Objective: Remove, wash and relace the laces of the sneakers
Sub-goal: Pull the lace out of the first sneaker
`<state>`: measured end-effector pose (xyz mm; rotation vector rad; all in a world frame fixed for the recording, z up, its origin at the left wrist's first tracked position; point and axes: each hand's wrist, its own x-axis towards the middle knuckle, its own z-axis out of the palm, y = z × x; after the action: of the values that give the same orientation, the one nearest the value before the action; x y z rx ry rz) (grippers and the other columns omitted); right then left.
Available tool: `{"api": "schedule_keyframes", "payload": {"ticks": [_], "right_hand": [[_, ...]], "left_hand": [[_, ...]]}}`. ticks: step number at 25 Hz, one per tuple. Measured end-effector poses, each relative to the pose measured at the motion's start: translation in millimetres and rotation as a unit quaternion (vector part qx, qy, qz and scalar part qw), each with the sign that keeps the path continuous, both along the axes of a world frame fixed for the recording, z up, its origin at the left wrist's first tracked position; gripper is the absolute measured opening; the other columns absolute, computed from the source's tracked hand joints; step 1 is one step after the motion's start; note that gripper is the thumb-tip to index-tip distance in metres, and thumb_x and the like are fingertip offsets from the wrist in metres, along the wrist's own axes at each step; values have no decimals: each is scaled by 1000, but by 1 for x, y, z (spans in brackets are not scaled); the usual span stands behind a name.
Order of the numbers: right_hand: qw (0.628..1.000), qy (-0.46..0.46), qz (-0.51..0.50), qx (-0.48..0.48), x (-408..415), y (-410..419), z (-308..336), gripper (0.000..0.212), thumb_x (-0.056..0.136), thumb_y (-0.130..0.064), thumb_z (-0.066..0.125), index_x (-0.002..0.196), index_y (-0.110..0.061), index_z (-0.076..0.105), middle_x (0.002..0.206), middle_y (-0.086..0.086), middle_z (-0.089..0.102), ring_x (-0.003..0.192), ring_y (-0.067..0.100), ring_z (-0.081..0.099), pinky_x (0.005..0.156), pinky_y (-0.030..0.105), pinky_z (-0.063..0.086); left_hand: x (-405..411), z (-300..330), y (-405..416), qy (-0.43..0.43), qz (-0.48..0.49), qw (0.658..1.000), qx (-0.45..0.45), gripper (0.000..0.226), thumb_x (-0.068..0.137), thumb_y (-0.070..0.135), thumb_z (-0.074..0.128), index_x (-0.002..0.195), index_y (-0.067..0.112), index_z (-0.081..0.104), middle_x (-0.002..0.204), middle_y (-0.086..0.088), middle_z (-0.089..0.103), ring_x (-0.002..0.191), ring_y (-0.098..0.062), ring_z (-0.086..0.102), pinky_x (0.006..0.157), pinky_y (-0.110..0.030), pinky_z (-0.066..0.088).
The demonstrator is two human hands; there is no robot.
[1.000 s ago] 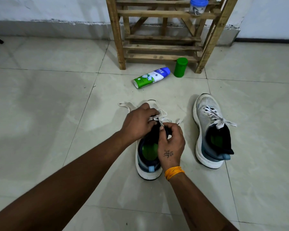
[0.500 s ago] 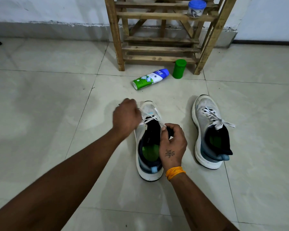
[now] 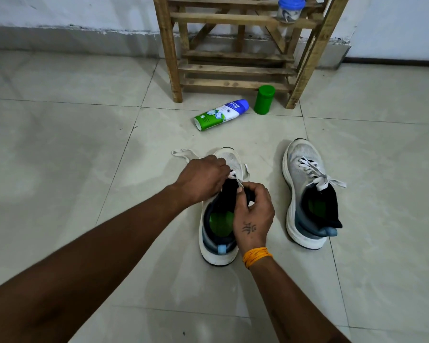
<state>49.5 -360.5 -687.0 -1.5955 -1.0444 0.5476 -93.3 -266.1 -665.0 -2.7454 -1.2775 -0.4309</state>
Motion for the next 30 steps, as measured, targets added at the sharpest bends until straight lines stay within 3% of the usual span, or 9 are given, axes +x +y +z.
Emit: {"api": "schedule_keyframes", "payload": {"ticks": [4,8,11,14,16,18,21,25,30], "right_hand": [[1000,-2,0,-4,5,-1,0,6,94,-10,66,96,-15,68,91,-3,64,85,9,58,81,35,51],[1000,-4,3,-3,3,-1,1,7,94,-9,66,95,-16,67,91,-3,64,84,7,58,79,33,50],[1000,-5,5,-5,3,-2,1,7,93,-9,66,95,-16,67,90,-3,63,83,10,58,79,36,50],[1000,-9,10,-8,5,-1,0,7,93,-9,66,95,-16,67,89,-4,63,83,12,59,78,37,51],[1000,-3,9,-12,4,-1,1,9,93,-9,66,94,-18,67,89,-5,64,83,11,59,79,36,51],[1000,-2,8,-13,3,-3,2,9,92,-9,65,93,-18,66,88,-5,63,83,10,59,79,33,50],[1000,1,4,-14,0,-4,2,9,93,-9,65,94,-18,65,89,-5,62,84,7,58,78,27,46],[1000,-2,1,-13,0,-4,2,9,92,-8,65,92,-17,65,88,-5,61,83,7,57,77,28,46],[1000,-1,1,-19,2,-3,3,9,92,-9,64,93,-18,65,88,-4,63,84,13,59,78,32,49]], "left_hand": [[-28,8,18,-51,140,988,-29,8,85,24,68,86,16,68,87,-4,64,79,-32,65,55,-39,51],[-11,13,16,-2,14,995,-101,22,88,38,72,105,25,74,103,2,70,94,-25,68,64,-35,50],[3,6,10,3,2,995,-99,8,86,27,62,84,19,64,84,-2,66,82,-31,65,57,-35,43],[-13,-1,17,-176,240,949,-104,8,81,22,62,79,16,66,78,-4,68,77,-33,66,62,-37,51],[-28,-1,22,-147,392,895,-154,8,80,19,66,83,16,72,84,-5,72,83,-33,68,67,-33,51],[-29,-2,20,-73,344,921,-167,18,79,18,67,95,19,74,99,-5,71,92,-34,69,70,-33,50],[-16,0,11,-49,92,987,-119,36,83,19,69,119,22,70,115,-3,67,96,-31,67,69,-41,56],[-3,3,7,14,-30,998,-57,5,88,19,64,85,15,62,84,-7,62,77,-35,63,52,-36,43],[-15,12,16,44,321,934,-150,15,82,21,67,81,12,56,96,-13,67,89,-38,64,64,-33,35]]}}
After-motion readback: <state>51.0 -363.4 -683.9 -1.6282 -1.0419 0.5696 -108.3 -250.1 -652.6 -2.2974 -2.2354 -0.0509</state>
